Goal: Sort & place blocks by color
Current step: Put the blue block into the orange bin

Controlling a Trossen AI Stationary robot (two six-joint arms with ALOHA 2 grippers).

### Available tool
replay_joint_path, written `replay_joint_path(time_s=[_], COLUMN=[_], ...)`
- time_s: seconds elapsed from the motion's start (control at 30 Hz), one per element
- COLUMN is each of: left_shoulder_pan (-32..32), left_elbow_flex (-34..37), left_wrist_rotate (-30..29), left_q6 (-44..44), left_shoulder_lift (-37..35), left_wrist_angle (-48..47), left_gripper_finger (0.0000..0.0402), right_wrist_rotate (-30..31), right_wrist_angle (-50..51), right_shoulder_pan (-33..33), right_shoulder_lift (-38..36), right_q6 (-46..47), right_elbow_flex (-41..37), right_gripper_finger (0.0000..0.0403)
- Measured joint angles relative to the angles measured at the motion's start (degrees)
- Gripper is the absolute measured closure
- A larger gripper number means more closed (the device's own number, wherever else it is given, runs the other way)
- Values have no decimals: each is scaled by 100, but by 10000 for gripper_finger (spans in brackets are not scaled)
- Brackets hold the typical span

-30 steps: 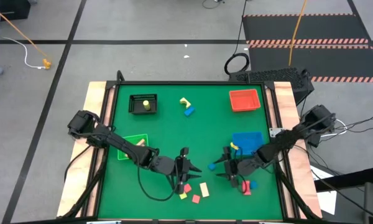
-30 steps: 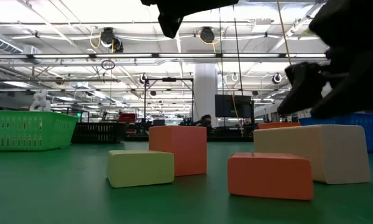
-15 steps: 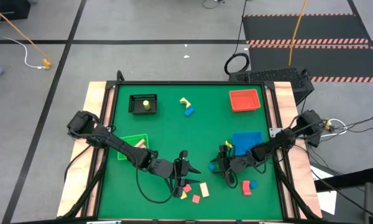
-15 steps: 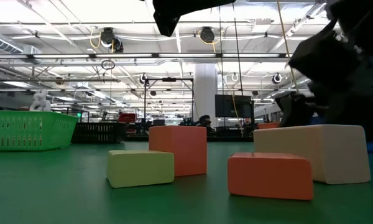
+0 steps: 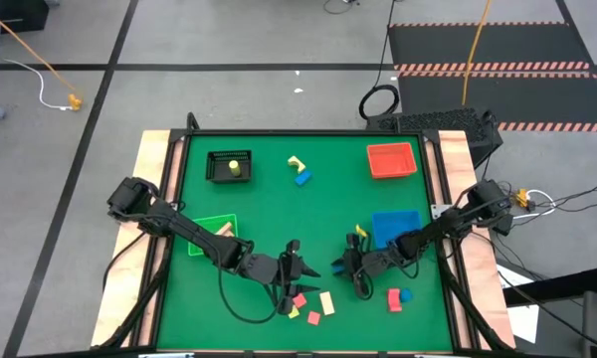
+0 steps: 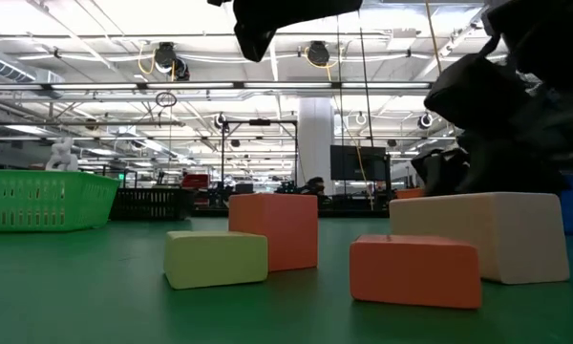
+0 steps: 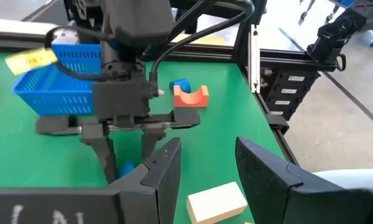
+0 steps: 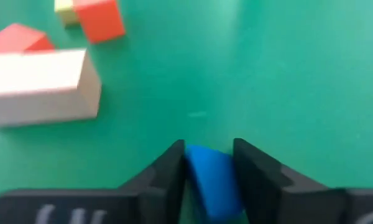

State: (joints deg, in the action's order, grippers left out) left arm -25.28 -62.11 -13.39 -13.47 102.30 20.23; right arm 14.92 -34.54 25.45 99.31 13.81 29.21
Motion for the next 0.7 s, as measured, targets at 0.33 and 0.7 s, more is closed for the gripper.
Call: replay_joint_path(time_s=[0.33,0.7], left_shoulder_pan=[2,7], left_elbow_flex=[0,0], left_wrist_rotate=[0,0], left_q6=[-345,-357], left_shoulder_lift=[0,0], left_wrist_angle=[-210,-210], left_gripper_finger=[249,250], right_wrist_rotate=[-193,-152], right_wrist_angle=[232,1920], right_shoulder_pan=[-14,-590], right_shoulder_lift=[-644,-2689], right_q6=[201,205], right_elbow_flex=[-33,-26], right_gripper_finger=[372,384])
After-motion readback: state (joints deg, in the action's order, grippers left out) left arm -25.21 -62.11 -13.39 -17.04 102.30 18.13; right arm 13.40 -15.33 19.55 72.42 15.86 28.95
